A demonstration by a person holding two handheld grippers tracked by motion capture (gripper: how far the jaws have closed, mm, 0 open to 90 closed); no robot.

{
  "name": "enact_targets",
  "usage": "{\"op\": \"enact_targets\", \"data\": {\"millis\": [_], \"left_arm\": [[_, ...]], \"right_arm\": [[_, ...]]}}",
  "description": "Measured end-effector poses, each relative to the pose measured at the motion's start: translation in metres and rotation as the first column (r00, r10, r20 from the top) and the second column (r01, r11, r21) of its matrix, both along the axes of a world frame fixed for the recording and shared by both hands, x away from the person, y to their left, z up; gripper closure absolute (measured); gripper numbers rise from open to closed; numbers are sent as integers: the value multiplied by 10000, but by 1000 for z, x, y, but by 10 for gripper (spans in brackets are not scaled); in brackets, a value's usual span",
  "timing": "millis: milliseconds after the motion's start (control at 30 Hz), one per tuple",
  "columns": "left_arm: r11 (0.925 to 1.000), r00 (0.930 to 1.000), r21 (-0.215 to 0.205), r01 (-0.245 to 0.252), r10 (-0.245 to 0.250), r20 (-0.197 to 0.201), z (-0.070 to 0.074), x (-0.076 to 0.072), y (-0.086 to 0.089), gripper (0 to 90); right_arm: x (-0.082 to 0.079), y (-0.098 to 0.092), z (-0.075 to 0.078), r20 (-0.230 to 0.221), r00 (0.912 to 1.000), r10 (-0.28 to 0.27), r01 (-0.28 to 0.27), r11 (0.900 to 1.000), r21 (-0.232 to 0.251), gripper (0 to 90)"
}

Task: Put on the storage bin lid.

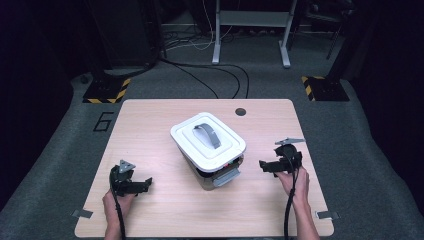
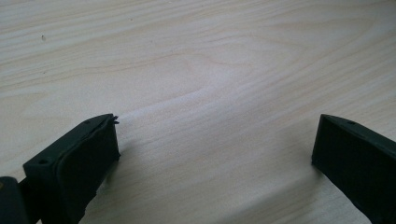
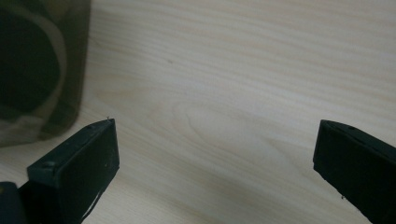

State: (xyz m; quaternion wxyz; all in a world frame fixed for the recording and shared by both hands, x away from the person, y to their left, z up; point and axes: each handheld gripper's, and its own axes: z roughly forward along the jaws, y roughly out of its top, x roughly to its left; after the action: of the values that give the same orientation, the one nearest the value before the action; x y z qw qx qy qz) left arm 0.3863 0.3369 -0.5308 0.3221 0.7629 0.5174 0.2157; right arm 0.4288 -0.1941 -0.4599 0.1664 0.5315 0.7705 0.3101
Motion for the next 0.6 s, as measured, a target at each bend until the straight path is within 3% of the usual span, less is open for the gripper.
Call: {"op": "enact_targets", "data": {"millis": [167, 267, 433, 567, 600], "left_arm": [[10000, 10000, 14, 12, -12, 6, 0, 0, 0, 3], [10000, 10000, 7, 6, -6, 11, 0, 0, 0, 3], [10000, 10000, -1, 1, -1, 5, 0, 0, 0, 2], [10000, 10000, 4, 6, -6, -3, 0, 0, 0, 2], [10000, 10000, 2, -5, 5, 20, 0, 0, 0, 3]], "right_arm": [[-5, -4, -29, -228, 9994, -243, 245, 9997, 63, 0], [-10, -8, -44, -101, 9993, -355, 355, 9994, -24, 0], [-16, -12, -58, -29, 9981, -623, 623, 9980, -80, 0], [-20, -15, -63, 355, 9970, -691, 699, 9973, -220, 0], [-21, -15, -65, 533, 9965, -651, 675, 9968, -439, 0]]}}
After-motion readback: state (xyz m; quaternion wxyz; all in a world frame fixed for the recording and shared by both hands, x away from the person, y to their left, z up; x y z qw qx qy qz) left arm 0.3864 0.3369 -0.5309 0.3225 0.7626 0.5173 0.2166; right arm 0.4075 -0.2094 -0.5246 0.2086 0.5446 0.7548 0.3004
